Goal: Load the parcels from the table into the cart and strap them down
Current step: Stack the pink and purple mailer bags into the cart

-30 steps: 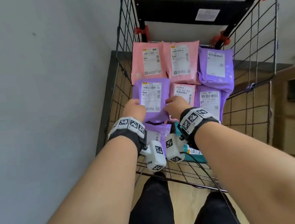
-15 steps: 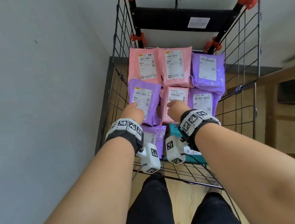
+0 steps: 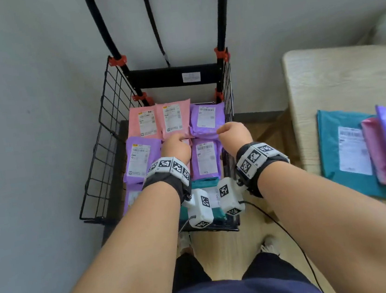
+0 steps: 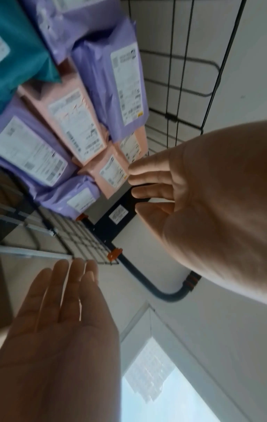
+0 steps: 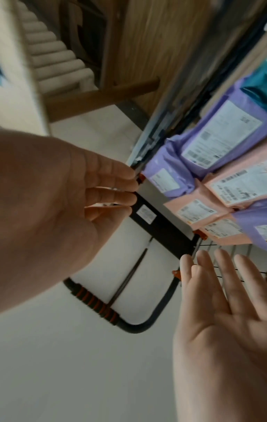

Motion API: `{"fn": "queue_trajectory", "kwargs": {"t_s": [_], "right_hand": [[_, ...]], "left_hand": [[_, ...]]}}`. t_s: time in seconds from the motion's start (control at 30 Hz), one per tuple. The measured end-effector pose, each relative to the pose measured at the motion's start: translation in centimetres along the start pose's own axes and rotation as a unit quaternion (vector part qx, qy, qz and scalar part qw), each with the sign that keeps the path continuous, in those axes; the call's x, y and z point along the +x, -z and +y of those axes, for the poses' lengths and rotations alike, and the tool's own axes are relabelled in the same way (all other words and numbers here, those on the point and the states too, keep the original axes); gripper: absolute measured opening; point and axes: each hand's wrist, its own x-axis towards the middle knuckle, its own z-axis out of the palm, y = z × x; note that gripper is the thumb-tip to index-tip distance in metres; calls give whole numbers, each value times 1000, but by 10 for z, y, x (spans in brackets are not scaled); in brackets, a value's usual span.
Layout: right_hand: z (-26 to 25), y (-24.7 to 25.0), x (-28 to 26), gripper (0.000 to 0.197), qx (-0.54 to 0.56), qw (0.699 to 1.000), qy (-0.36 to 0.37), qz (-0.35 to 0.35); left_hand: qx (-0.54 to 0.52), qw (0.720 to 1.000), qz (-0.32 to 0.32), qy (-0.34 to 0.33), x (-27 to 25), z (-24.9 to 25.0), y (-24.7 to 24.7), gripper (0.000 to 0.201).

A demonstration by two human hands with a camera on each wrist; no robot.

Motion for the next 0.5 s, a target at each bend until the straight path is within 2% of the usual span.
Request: {"fn": "queue_trajectory", "kwargs": {"t_s": [0.13, 0.23, 0.5], "right_hand": [[40, 81, -10, 30, 33, 997, -1, 77], [79, 134, -18, 33, 46, 992, -32, 117], [180, 224, -36, 33, 43, 983, -88, 156]], "left_hand": [[0, 999, -24, -41, -30, 60, -47, 40], [17, 996, -44, -77, -53, 104, -88, 40], [34, 985, -104, -132, -107, 171, -185, 33]]}}
